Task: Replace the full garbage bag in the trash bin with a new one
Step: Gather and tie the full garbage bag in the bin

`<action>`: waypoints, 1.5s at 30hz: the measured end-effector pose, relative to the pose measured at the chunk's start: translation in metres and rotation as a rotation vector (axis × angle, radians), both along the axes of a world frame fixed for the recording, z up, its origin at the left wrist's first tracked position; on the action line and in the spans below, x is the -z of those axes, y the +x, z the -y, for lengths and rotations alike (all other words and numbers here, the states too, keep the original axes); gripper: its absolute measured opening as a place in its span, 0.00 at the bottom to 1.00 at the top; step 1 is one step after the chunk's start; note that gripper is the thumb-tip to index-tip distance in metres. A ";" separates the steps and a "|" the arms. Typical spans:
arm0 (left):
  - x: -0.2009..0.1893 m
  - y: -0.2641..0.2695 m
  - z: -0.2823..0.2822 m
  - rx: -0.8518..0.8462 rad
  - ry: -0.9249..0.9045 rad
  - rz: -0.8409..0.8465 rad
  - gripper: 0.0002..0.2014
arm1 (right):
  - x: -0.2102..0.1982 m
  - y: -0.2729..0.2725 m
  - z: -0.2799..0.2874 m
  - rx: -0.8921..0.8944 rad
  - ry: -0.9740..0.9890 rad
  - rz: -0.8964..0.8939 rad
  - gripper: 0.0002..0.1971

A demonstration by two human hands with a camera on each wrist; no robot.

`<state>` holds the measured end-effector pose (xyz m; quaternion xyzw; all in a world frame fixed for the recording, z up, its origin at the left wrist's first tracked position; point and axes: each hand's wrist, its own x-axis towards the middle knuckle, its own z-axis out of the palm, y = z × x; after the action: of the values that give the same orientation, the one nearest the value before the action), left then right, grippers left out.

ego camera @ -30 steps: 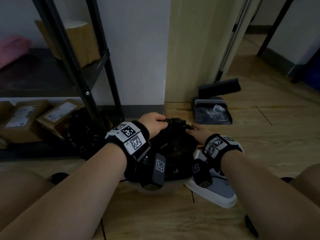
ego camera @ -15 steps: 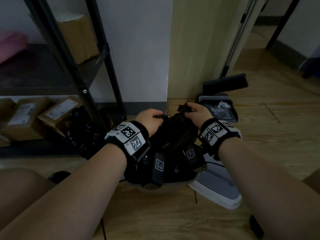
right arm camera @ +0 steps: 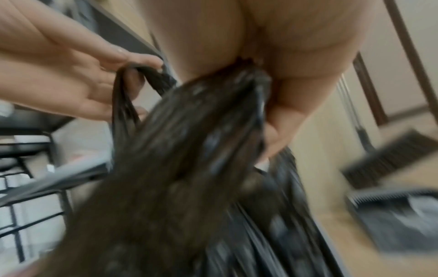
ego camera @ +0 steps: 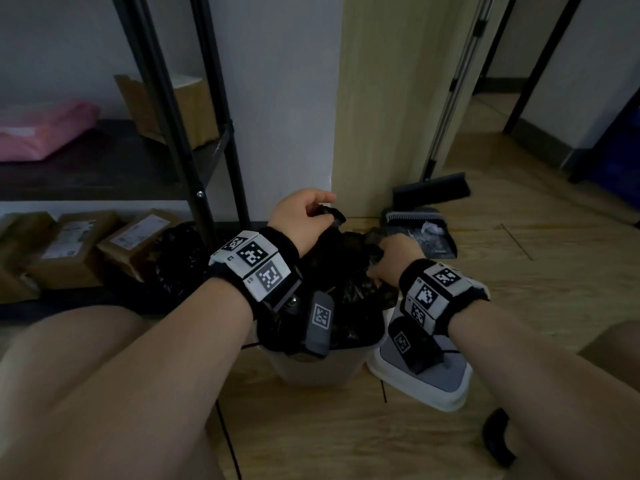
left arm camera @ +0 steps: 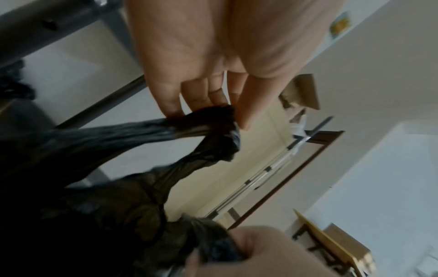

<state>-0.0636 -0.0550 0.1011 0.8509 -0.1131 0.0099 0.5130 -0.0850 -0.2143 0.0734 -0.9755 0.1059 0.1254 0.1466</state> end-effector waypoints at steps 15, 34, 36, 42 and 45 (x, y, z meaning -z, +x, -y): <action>-0.029 0.018 -0.011 0.039 -0.019 0.099 0.15 | -0.041 0.010 -0.015 0.167 1.241 0.416 0.07; -0.018 0.058 0.001 0.126 0.174 0.050 0.17 | -0.025 0.058 -0.032 0.092 0.940 0.279 0.13; -0.016 0.055 -0.004 0.150 0.256 0.040 0.16 | -0.024 0.058 -0.034 0.094 0.985 0.273 0.13; -0.010 0.049 -0.010 0.054 0.320 0.085 0.10 | -0.023 0.054 -0.038 0.069 1.067 0.269 0.13; -0.009 0.047 -0.009 0.004 0.299 0.169 0.08 | -0.021 0.054 -0.036 0.076 1.053 0.284 0.14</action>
<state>-0.0170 -0.0462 0.1103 0.9136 -0.1577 0.0634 0.3695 -0.0307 -0.1787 0.0945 -0.7730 0.0430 0.0231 0.6325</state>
